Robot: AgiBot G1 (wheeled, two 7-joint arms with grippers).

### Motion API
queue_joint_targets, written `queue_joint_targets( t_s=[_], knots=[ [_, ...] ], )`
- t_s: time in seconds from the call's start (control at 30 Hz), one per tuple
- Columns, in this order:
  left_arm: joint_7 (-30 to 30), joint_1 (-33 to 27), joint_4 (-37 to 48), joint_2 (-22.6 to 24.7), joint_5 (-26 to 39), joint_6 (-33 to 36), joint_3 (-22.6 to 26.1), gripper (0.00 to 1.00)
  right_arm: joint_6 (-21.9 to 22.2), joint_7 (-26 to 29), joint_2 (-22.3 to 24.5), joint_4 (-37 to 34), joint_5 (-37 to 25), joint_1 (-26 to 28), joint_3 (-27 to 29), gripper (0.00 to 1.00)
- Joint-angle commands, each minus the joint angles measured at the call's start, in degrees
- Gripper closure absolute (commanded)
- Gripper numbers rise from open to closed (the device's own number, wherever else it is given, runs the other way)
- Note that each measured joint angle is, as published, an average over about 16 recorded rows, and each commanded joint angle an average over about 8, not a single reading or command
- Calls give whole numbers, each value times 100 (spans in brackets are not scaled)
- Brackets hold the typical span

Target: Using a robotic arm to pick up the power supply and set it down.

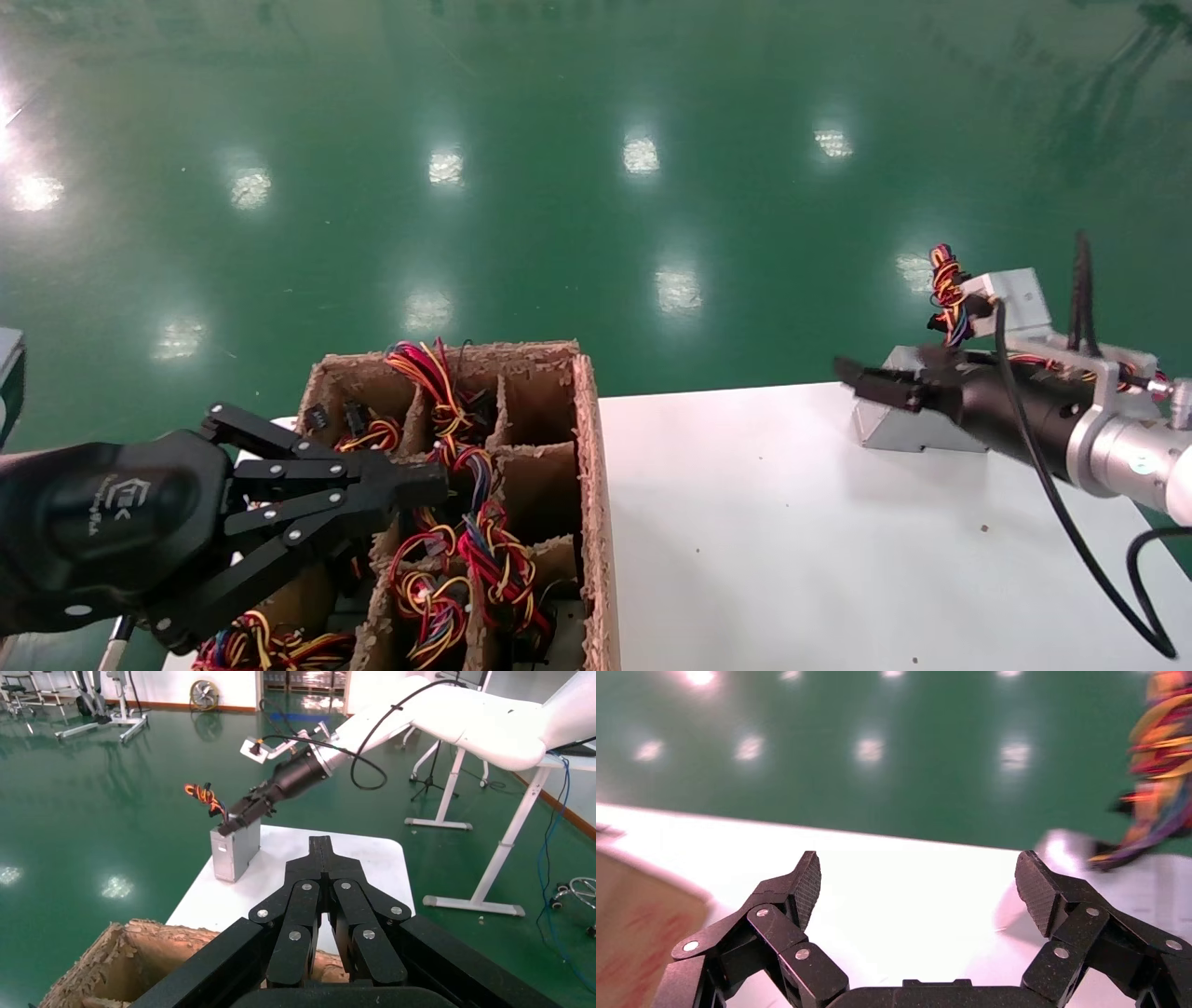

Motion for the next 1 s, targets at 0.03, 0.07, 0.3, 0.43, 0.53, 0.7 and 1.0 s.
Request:
queue_joint_targets(
  t_s=[0.03,0.07,0.3,0.43,0.53,0.7,1.0],
  knots=[
    [0,0,0,0,0,0,0,100,-187,-329,67,-10,410,14,-38,0],
    [0,0,0,0,0,0,0,100,-282,-496,102,-16,617,21,-57,0],
    [0,0,0,0,0,0,0,100,-934,-1642,337,-52,2045,70,-191,0],
    [0,0,0,0,0,0,0,100,-1306,-2296,471,-72,2859,98,-266,0],
    [0,0,0,0,0,0,0,81,-1586,-2789,572,-88,3473,119,-324,0],
    [0,0,0,0,0,0,0,19,-2055,-3613,741,-114,4499,154,-419,0],
    [0,0,0,0,0,0,0,0,-2897,-5093,1044,-161,6342,218,-591,0]
  ],
)
